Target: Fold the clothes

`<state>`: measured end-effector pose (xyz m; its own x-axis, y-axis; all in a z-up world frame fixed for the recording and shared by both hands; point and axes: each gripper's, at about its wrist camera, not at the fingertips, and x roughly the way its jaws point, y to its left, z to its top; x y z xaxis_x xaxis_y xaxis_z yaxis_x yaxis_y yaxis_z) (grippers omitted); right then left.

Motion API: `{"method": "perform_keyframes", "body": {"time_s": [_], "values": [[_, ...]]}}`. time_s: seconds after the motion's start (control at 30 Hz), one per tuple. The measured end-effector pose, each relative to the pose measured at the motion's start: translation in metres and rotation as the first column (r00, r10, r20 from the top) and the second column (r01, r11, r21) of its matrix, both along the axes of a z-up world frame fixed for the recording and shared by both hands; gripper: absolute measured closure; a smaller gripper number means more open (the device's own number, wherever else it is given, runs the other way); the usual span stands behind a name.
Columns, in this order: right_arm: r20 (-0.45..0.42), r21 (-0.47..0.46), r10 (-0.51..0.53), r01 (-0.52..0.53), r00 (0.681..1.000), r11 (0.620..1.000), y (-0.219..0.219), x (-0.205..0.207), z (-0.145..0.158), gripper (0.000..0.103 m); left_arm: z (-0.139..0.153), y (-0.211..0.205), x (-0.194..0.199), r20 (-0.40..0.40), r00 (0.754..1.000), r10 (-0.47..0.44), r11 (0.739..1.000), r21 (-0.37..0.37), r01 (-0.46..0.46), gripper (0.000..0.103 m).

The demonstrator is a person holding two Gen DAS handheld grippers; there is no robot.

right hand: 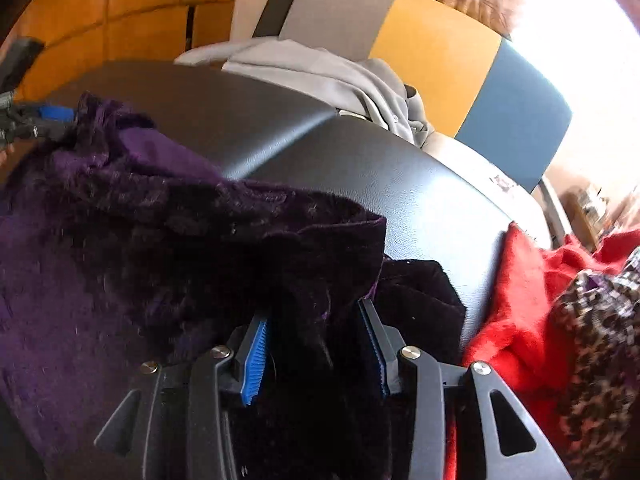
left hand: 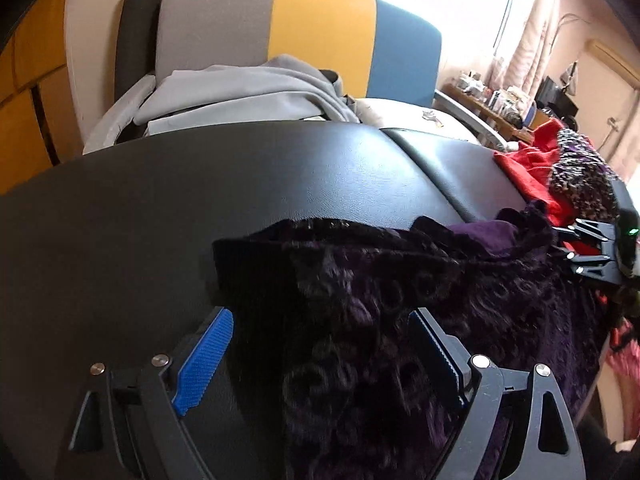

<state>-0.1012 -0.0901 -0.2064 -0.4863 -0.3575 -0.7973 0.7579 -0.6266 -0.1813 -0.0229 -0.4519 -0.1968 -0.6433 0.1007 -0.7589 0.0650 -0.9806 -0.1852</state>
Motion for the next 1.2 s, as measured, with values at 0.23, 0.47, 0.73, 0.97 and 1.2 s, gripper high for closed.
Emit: {"method": "perform_keyframes", "body": {"time_s": [0.23,0.47,0.73,0.97,1.2], "values": [[0.106,-0.155,-0.094,0.11,0.99,0.982,0.028,-0.02,0.03,0.093,0.007,0.011,-0.012,0.009,1.0,0.002,1.0,0.018,-0.002,0.097],[0.202,-0.308,-0.28,0.332,0.939,0.892,0.081,-0.062,0.045,0.093,0.028,-0.024,-0.005,-0.062,0.98,0.189,0.968,0.177,-0.176,0.097],[0.28,-0.167,-0.401,0.456,0.872,0.874,0.104,-0.079,-0.011,0.093,-0.006,-0.019,-0.023,0.068,0.965,0.255,0.958,0.115,-0.261,0.097],[0.294,-0.348,-0.3,0.394,0.907,0.851,0.113,-0.063,0.015,0.07,0.019,-0.009,-0.007,-0.073,0.969,0.236,0.967,0.12,-0.226,0.097],[0.36,-0.32,-0.225,0.346,0.905,0.882,0.076,-0.084,-0.001,0.053,0.034,-0.004,0.013,-0.155,0.967,0.204,0.973,0.137,-0.183,0.097]]}}
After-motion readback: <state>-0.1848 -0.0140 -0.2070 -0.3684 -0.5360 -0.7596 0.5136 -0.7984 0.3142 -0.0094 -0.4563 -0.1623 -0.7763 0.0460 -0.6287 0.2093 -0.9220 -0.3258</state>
